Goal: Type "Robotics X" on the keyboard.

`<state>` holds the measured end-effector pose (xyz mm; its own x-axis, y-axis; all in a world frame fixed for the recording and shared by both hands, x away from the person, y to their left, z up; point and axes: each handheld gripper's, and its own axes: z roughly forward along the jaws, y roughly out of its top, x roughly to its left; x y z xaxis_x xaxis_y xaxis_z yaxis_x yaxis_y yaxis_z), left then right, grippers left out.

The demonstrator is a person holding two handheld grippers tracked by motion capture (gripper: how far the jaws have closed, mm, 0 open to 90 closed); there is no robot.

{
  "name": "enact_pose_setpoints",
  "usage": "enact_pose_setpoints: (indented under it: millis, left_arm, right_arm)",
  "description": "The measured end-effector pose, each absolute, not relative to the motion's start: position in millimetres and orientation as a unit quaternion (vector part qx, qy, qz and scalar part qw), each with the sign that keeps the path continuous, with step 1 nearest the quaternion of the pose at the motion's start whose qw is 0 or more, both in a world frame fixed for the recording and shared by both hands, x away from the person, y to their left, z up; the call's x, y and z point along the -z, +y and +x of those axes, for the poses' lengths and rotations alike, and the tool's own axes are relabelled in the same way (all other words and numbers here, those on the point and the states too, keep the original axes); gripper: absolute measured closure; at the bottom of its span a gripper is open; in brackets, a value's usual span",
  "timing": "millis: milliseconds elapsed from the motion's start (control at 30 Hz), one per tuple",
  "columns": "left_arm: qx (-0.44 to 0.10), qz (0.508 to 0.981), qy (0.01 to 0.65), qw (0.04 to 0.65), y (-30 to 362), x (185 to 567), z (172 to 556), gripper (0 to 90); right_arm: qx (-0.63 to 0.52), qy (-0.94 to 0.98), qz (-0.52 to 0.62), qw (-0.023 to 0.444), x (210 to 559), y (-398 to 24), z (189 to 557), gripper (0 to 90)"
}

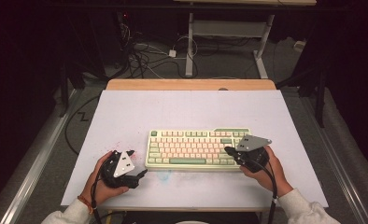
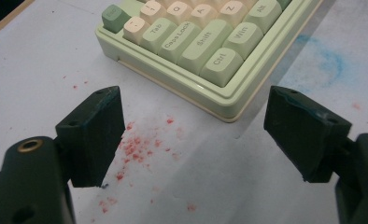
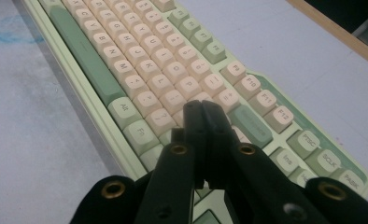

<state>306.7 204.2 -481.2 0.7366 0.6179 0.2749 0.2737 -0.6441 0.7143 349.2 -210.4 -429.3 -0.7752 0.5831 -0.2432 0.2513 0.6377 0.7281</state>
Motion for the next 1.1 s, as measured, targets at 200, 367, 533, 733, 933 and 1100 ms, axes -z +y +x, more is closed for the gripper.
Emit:
enact_pose_setpoints:
  millis: [200, 367, 533, 733, 933, 1100]
  left_arm:
    - [-0.254, 0.872, 0.253, 0.332, 203.4, 481.9, 306.6, 19.6]
    - [-0.254, 0.874, 0.251, 0.33, 203.0, 481.9, 306.9, 19.8]
    - [-0.25, 0.875, 0.249, 0.332, 202.6, 481.8, 306.9, 19.8]
    - [-0.252, 0.873, 0.249, 0.335, 203.1, 481.0, 306.6, 19.8]
    - [-0.227, 0.869, 0.26, 0.356, 204.7, 479.3, 306.2, 19.8]
    - [-0.217, 0.867, 0.257, 0.368, 206.9, 474.6, 304.6, 27.3]
  right_arm:
    - [-0.337, 0.882, 0.235, 0.23, 435.3, -203.6, 354.7, 90.0]
    - [-0.327, 0.886, 0.237, 0.225, 442.6, -203.4, 357.4, 90.0]
    - [-0.322, 0.888, 0.243, 0.221, 448.4, -205.3, 359.5, 90.0]
    - [-0.317, 0.89, 0.24, 0.222, 452.9, -206.6, 360.0, 90.0]
    - [-0.316, 0.889, 0.245, 0.222, 457.1, -209.2, 360.2, 90.0]
    - [-0.326, 0.884, 0.25, 0.223, 459.0, -212.2, 359.0, 90.0]
